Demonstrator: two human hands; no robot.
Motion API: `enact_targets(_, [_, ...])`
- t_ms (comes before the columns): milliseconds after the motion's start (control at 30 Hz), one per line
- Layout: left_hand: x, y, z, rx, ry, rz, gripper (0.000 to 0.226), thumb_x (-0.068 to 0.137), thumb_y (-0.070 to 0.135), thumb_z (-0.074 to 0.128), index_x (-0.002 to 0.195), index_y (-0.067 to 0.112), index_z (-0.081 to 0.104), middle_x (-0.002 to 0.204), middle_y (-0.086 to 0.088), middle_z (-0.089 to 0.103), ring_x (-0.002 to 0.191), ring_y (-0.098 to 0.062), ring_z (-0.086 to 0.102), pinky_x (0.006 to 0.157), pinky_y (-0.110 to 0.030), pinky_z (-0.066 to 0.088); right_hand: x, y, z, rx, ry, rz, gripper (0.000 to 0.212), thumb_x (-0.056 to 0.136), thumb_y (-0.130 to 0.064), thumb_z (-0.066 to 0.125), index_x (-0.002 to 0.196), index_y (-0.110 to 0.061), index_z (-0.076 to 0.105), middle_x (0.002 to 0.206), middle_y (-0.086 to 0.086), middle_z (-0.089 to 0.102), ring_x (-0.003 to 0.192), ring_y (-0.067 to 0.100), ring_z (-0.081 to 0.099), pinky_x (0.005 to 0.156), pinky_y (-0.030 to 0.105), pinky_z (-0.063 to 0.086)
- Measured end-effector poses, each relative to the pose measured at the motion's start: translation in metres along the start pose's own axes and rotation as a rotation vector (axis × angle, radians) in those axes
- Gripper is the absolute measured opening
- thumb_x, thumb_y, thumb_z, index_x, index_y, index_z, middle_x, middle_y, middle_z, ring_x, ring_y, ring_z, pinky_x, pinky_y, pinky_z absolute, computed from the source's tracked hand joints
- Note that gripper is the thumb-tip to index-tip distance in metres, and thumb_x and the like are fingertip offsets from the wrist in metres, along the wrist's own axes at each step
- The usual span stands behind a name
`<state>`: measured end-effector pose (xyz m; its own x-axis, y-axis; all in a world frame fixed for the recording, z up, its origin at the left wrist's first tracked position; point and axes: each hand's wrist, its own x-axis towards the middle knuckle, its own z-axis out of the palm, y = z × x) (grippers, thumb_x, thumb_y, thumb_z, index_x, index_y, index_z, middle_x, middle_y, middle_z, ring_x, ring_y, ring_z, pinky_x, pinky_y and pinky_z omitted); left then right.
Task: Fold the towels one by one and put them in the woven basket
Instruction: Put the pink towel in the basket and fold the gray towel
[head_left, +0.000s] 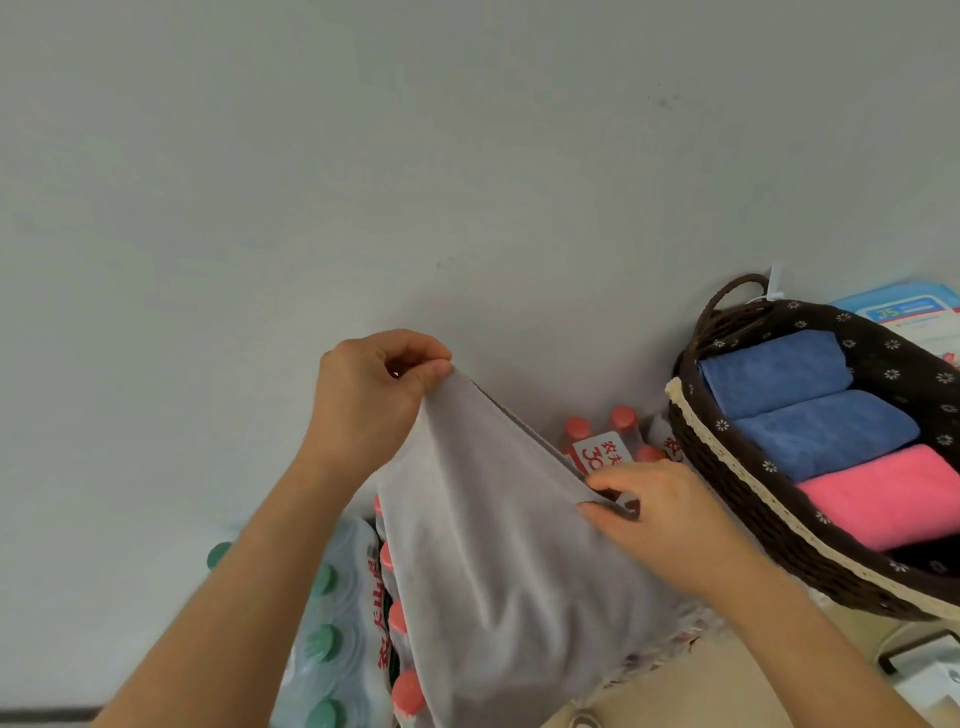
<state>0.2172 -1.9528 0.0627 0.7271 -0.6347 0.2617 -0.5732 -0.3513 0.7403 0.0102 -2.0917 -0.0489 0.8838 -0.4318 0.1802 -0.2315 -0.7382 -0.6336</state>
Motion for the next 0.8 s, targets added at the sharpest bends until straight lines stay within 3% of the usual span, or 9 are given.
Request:
enact_targets(100, [-0.006,-0.005,-0.025,0.012,0.100,-0.022,0.029,0.081,0.011,0.071,0.071,0.037,0.067,0.077,0.028,0.067,0.074,0.001,0.063,0.071,-0.007,0.047,0.001,-0.001,-0.008,0.059,-0.137,0.046,0.027,0.079,-0.035,0.071,0.062,-0.020,0.058,0.058,-0.003,0.056,0.058,0.010,0.050,0.056,0.025,0.040])
enact_targets(267, [-0.025,-0.008,-0.071,0.027,0.229,-0.027,0.028,0.082,0.012,0.071,0.072,0.037,0.066,0.069,0.025,0.066,0.071,0.010,0.060,0.068,0.000,0.042,0.005,-0.009,-0.014,0.000,-0.319,0.032,0.031,0.080,-0.040,0.071,0.070,-0.011,0.065,0.068,0.009,0.059,0.056,0.006,0.043,0.056,0.031,0.038])
enact_targets(333, [-0.037,-0.010,-0.089,0.031,0.269,-0.034,0.027,0.083,0.013,0.071,0.073,0.038,0.066,0.070,0.027,0.066,0.073,0.012,0.060,0.068,0.001,0.041,0.009,-0.020,-0.025,0.014,-0.286,0.070,0.019,0.080,-0.033,0.074,0.068,-0.018,0.070,0.070,0.006,0.061,0.059,0.002,0.047,0.059,0.030,0.040])
enact_targets(433, [-0.059,-0.016,-0.118,0.014,0.273,-0.051,0.024,0.085,0.015,0.069,0.081,0.039,0.068,0.076,0.029,0.066,0.079,0.017,0.059,0.073,-0.002,0.040,0.010,-0.045,-0.053,0.130,-0.187,0.079,0.008,0.077,-0.021,0.078,0.077,-0.029,0.075,0.073,-0.016,0.068,0.070,-0.001,0.061,0.067,0.014,0.045])
enact_targets(500, [-0.091,-0.021,-0.154,-0.017,0.282,-0.037,0.021,0.086,0.015,0.068,0.089,0.035,0.071,0.085,0.027,0.064,0.081,0.020,0.057,0.077,-0.004,0.039,-0.001,-0.082,-0.063,0.256,-0.067,0.096,0.015,0.076,-0.010,0.078,0.081,-0.024,0.075,0.076,-0.014,0.072,0.073,-0.002,0.065,0.070,0.011,0.048])
enact_targets(600, [-0.098,-0.027,-0.165,-0.016,0.276,-0.049,0.023,0.085,0.013,0.069,0.081,0.036,0.070,0.080,0.025,0.067,0.080,0.016,0.060,0.076,-0.009,0.041,0.001,-0.097,-0.085,0.398,0.080,0.101,0.020,0.073,0.000,0.076,0.085,-0.016,0.074,0.081,-0.005,0.073,0.076,0.001,0.066,0.070,0.009,0.050])
enact_targets(700, [-0.119,-0.030,-0.184,-0.094,0.289,-0.078,0.024,0.084,0.012,0.069,0.075,0.034,0.070,0.074,0.021,0.070,0.076,0.006,0.062,0.075,-0.016,0.045,-0.012,-0.120,-0.095,0.458,0.141,0.103,0.027,0.070,-0.004,0.077,0.090,-0.022,0.074,0.088,0.001,0.072,0.085,0.007,0.067,0.077,0.014,0.053])
enact_targets(800, [-0.144,-0.032,-0.202,-0.219,0.298,-0.039,0.019,0.085,0.009,0.067,0.078,0.026,0.071,0.074,0.018,0.071,0.070,0.004,0.061,0.072,-0.017,0.044,-0.035,-0.144,-0.108,0.567,0.167,0.051,0.023,0.062,-0.024,0.080,0.084,-0.028,0.076,0.083,-0.004,0.072,0.077,0.007,0.065,0.062,0.011,0.050])
